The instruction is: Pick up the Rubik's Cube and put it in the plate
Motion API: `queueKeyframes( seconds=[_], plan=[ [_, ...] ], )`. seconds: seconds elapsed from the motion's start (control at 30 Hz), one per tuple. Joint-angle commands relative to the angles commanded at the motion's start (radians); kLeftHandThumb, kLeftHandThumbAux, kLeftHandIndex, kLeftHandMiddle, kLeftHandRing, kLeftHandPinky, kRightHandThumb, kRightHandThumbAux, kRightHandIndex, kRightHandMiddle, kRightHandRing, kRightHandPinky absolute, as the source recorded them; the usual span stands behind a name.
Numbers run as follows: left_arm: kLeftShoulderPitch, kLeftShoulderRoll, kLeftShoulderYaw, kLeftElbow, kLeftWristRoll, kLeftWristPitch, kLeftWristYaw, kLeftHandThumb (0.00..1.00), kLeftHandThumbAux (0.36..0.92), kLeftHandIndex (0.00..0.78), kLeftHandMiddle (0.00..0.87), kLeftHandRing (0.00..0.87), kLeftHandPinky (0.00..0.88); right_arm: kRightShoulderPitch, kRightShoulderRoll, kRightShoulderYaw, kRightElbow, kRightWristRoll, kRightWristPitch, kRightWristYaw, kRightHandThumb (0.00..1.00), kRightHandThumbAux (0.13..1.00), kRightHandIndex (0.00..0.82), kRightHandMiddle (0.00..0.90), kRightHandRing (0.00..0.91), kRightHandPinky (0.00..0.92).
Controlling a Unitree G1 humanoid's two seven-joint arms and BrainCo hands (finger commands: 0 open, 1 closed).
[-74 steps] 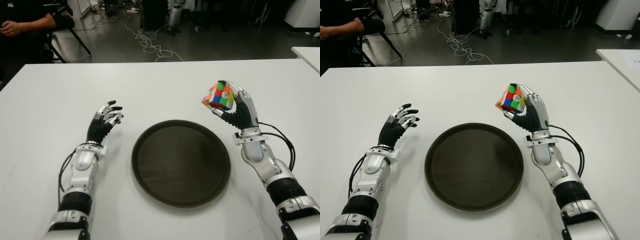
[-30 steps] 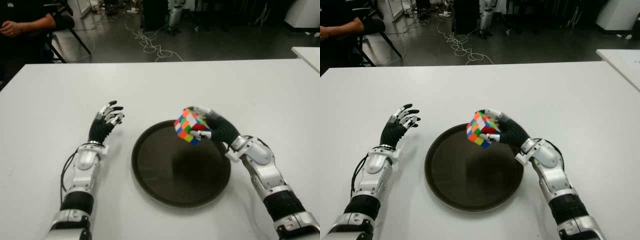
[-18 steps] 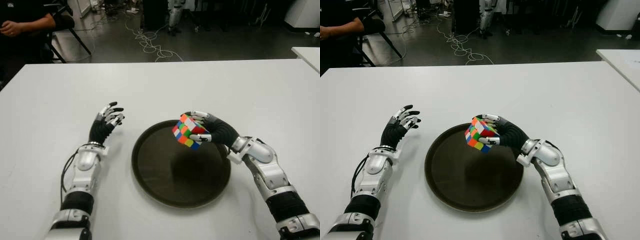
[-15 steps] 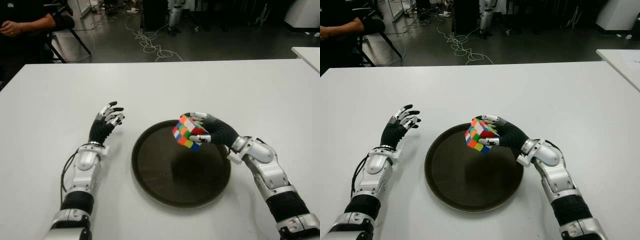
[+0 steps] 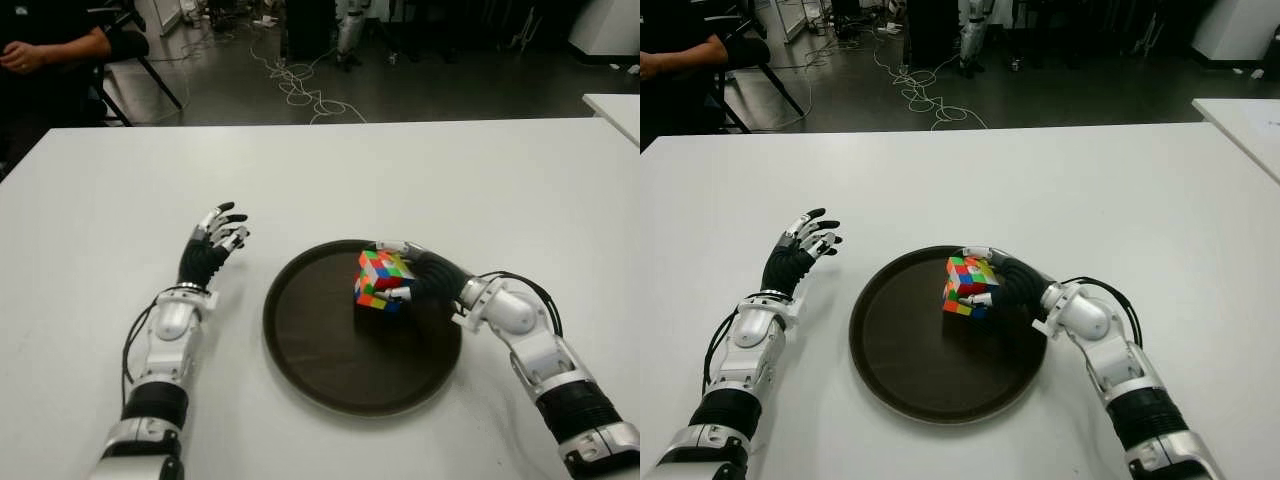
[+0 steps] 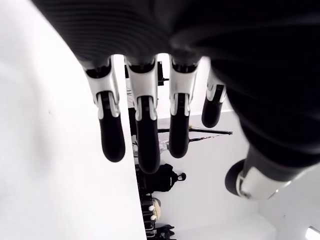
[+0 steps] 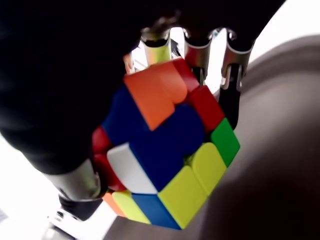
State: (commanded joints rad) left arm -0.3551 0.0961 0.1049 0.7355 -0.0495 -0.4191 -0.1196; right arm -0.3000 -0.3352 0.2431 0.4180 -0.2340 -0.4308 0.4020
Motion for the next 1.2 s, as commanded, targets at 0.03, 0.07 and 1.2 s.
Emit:
queueKeyframes(
  seconds=[0.03, 0.07, 1.2],
  plan=[
    [0.0, 0.0, 0.0, 0.001, 0.0, -0.001, 0.001, 0.624, 0.619, 0.163, 0.272, 0.323, 0.358, -0.001, -0.001, 0.001, 0.005, -0.009, -0.01, -0.008, 0.678, 0.733, 0.428, 0.737, 0.752, 0.761],
    [0.0, 0.0, 0.0, 0.002, 0.001, -0.002, 0.001, 0.623, 0.619, 0.162, 0.271, 0.324, 0.359, -0.002, -0.001, 0.003, 0.01, -0.019, -0.021, -0.016, 0.678, 0.733, 0.428, 0.737, 0.752, 0.762],
    [0.001, 0.007, 0.0, -0.001, 0.001, -0.003, -0.016, 0.637, 0.613, 0.17, 0.27, 0.325, 0.369, -0.077, 0.025, 0.045, 0.268, -0.101, -0.449, -0.185, 0.0, 0.656, 0.089, 0.088, 0.075, 0.047]
  ],
)
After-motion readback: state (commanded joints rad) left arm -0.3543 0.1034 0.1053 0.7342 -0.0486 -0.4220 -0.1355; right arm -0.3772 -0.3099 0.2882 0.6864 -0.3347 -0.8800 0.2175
